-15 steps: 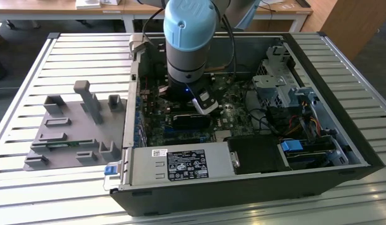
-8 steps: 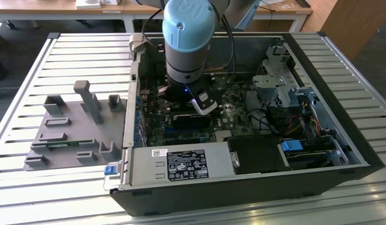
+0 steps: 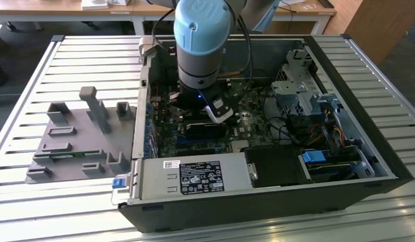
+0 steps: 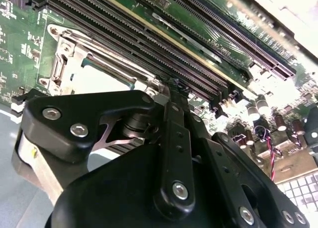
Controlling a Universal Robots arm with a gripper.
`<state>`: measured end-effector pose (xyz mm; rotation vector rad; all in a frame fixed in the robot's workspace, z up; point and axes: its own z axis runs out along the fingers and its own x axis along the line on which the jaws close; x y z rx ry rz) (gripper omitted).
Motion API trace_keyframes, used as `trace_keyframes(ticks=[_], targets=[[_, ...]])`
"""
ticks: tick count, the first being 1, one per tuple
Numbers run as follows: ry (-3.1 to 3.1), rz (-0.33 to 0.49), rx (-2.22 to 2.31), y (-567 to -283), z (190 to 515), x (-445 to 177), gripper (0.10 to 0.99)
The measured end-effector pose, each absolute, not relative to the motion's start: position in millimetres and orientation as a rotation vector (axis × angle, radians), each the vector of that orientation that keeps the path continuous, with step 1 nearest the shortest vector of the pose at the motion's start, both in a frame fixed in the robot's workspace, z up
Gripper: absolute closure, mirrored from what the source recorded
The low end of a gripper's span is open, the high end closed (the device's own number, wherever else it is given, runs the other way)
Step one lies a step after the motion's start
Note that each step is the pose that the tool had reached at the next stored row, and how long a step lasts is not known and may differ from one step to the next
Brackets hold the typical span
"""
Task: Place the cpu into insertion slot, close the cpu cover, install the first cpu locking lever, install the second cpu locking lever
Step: 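Install the second cpu locking lever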
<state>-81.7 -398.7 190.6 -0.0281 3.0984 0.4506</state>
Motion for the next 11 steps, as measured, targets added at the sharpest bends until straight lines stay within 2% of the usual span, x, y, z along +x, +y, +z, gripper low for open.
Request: trace_keyframes(ticks=[11], targets=[[3.098,0.451,-0.028,-399,205,-82,0.98]])
